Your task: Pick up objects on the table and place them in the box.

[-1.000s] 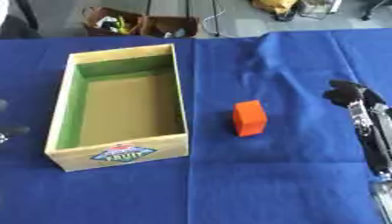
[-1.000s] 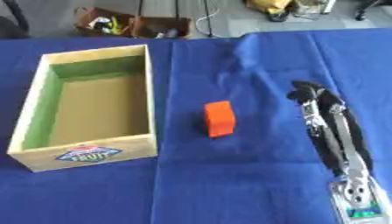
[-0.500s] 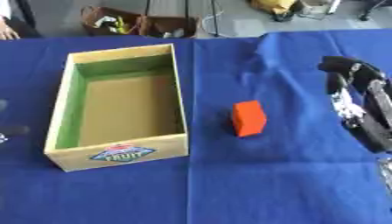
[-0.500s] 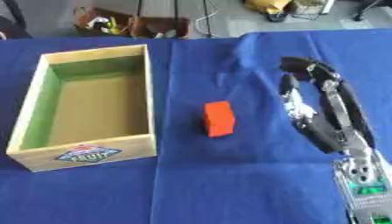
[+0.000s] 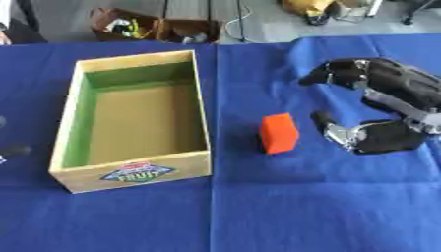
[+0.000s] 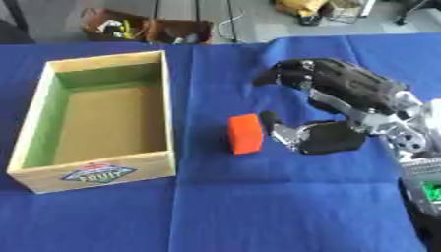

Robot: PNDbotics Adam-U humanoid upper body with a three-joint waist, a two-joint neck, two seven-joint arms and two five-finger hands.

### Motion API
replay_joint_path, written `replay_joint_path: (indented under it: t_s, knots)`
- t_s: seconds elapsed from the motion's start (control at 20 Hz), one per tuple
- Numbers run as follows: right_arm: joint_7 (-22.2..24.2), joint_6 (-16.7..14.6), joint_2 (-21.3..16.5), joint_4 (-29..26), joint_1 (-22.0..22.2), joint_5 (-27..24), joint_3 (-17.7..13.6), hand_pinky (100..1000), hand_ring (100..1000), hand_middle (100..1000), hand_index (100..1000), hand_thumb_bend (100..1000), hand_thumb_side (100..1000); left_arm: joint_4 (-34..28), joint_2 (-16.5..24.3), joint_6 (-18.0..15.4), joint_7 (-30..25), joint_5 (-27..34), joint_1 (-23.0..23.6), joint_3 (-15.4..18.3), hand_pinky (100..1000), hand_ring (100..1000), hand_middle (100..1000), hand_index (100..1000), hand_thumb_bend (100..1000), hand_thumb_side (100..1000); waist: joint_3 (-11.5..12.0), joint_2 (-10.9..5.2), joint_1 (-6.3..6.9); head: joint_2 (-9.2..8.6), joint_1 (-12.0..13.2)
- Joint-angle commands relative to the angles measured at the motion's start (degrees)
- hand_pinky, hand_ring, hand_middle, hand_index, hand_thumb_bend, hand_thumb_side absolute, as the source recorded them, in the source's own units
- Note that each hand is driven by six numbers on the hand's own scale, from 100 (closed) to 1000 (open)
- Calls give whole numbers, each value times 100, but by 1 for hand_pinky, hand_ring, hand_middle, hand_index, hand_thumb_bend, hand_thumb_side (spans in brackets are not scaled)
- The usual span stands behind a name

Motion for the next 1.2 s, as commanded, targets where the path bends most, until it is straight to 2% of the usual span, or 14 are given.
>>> replay_joint_path:
  t_s: [0.05, 0.15, 0.45, 0.75, 1.1, 1.2]
  knots:
    - [276, -44, -368, 88, -190, -243, 83, 834, 844, 766, 928, 100, 962, -107, 49, -1, -28, 21, -11, -28, 618, 888, 811, 724, 100, 1000, 13, -151, -11, 14, -21]
    - [399, -51, -529, 226, -329, -373, 123, 841, 850, 768, 935, 100, 954, -107, 54, 6, -35, 25, 1, -33, 618, 888, 811, 724, 100, 1000, 18, -158, -20, 22, -22]
    - [730, -100, -838, 610, -724, -739, 301, 870, 888, 833, 992, 211, 978, -107, 67, 25, -66, 33, 21, -55, 619, 889, 812, 724, 100, 1000, 23, -178, -41, 38, -28]
    - [1014, -84, -1253, 946, -997, -808, 828, 873, 897, 855, 1000, 332, 1000, -107, 84, 40, -88, 44, 24, -78, 618, 890, 812, 725, 100, 1000, 38, -196, -65, 68, -51]
    - [1005, 133, -1279, 1301, -1285, -565, 1212, 880, 905, 862, 1000, 343, 971, -107, 93, 41, -94, 47, 17, -87, 618, 890, 812, 725, 100, 1000, 63, -219, -69, 74, -69]
    - [1048, 183, -1253, 1427, -1374, -515, 1260, 880, 905, 860, 1000, 337, 937, -107, 94, 45, -93, 54, 20, -94, 618, 890, 812, 725, 100, 999, 65, -221, -71, 76, -76]
